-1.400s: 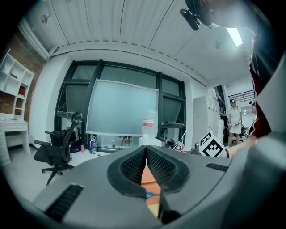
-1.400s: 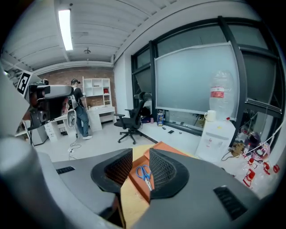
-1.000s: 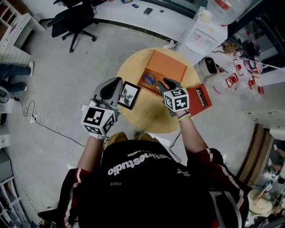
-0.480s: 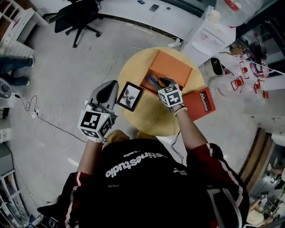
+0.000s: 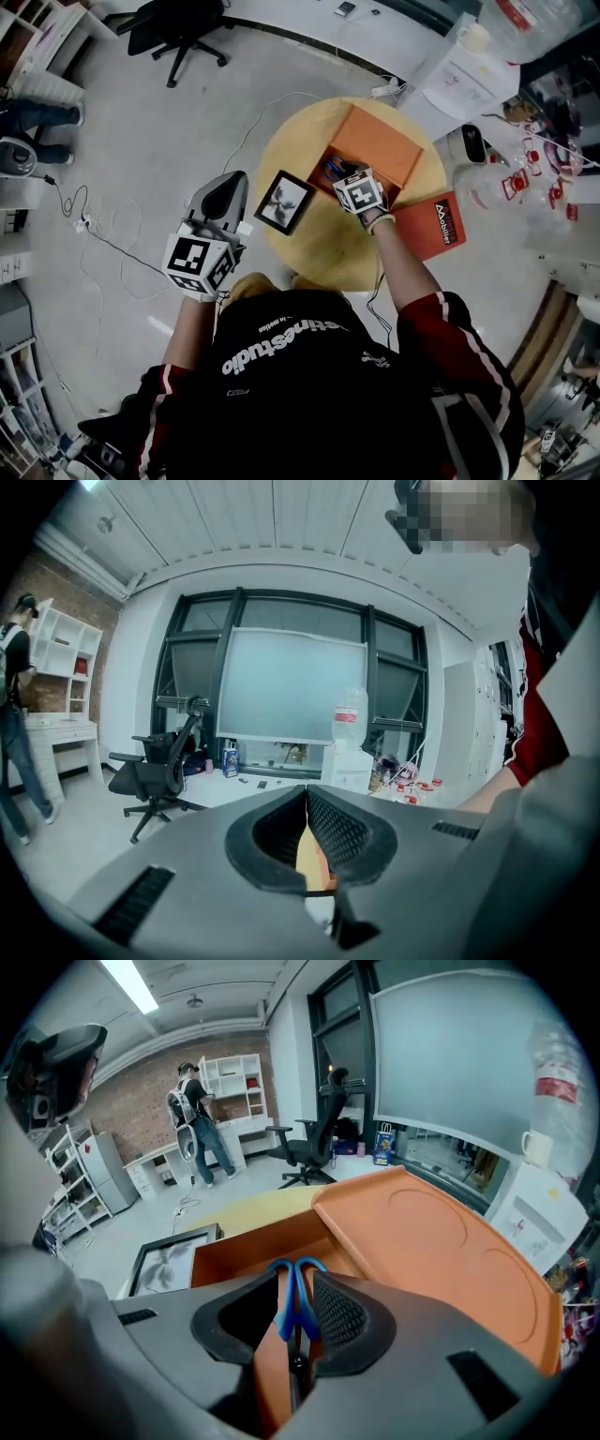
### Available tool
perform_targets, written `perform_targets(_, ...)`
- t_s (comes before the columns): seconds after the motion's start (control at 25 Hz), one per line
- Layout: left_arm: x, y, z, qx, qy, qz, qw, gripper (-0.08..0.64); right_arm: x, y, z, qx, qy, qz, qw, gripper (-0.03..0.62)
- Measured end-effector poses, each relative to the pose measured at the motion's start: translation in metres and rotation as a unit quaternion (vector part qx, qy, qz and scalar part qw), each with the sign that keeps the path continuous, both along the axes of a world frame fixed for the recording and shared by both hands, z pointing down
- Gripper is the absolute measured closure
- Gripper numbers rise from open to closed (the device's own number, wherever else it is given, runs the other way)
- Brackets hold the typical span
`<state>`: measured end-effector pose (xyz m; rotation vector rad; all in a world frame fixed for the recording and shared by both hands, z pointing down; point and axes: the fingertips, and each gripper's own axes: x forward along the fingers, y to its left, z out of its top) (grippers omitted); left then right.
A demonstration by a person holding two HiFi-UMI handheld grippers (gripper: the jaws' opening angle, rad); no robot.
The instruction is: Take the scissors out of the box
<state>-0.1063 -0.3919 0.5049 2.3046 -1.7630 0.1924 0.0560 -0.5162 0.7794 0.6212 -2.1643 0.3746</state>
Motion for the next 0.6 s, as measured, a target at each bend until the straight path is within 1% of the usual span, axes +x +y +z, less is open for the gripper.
perform_targets(0.12,-0.002,-0.001,0.000,-0.001,0.001,-0.001,1.0000,0.541,-0.003,-0.004,0.008,-0.004,0.010,-0.010,1.000,0.462)
perform_targets(0.32,-0.002,-0.001,0.006,-0.008,0.000,-0.002,1.0000,0.541,-0.008,-0.002,0.018,-0.031,0.026,-0.028,0.999,0.462)
perform_targets(0.52,-0.002,0.003,0.010,-0.011,0.004,-0.009,0.9999,0.541,-0.002,0.000,0.029,-0.047,0.056,-0.025,0.997,0.465)
perform_targets(0.6,-0.002,0.005,0.011,-0.013,0.004,-0.011,0.9999,0.541,-0.001,0.001,0.029,-0.049,0.061,-0.025,0.997,0.466)
